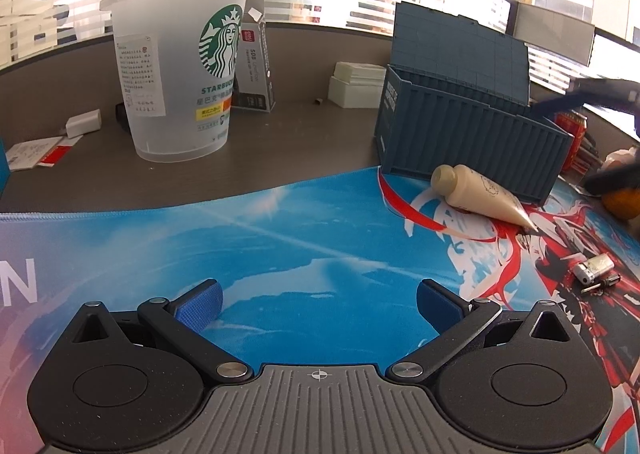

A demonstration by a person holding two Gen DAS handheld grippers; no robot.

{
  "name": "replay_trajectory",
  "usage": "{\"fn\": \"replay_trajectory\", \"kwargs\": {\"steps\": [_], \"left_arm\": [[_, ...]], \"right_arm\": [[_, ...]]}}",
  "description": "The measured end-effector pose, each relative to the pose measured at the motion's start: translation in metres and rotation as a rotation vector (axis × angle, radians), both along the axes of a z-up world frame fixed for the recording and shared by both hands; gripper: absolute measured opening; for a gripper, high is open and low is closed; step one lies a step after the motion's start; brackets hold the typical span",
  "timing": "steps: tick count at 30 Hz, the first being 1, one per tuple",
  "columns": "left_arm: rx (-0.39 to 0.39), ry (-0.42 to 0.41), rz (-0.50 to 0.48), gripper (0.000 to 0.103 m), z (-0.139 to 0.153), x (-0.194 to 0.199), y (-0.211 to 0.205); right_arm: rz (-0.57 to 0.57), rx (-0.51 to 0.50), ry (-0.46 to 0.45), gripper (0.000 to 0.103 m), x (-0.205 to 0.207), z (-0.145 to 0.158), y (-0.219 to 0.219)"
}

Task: Organize rigid objects
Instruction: 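Move the open right gripper back to the beige cream tube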

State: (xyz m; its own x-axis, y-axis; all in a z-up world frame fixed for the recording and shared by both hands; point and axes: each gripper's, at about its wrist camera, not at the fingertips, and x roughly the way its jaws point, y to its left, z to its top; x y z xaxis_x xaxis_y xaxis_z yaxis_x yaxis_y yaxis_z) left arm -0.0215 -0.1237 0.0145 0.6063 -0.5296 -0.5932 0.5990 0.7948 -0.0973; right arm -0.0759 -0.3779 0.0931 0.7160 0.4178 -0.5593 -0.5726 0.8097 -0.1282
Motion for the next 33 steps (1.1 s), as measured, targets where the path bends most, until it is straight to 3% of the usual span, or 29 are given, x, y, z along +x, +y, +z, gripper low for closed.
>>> {"fn": "replay_trajectory", "kwargs": {"steps": [4,9,25,33], "left_arm": [[0.008,-0.003,0.000,0.103,0.000,0.000,-0.001],[0.015,-0.005,0.001,0.103,0.000,-0.001,-0.002],[0.050,-0.018,0.004,0.103,-0.001,-0.004,-0.006],[0.055,-0.019,0.005,0.103,-0.001,-0.004,-0.007]], "right_arm": [[-0.105,-0.043,0.038,0.103,0.010,-0.035,0.007],[-0.226,-0.032,0.084,0.103,0.023,-0.055,0.007],[-0.331,-0.058,0.086,0.103,0.044,-0.084,0.016],[-0.358,-0.019,0.087,0.103,0.044,-0.086,0.014]]}}
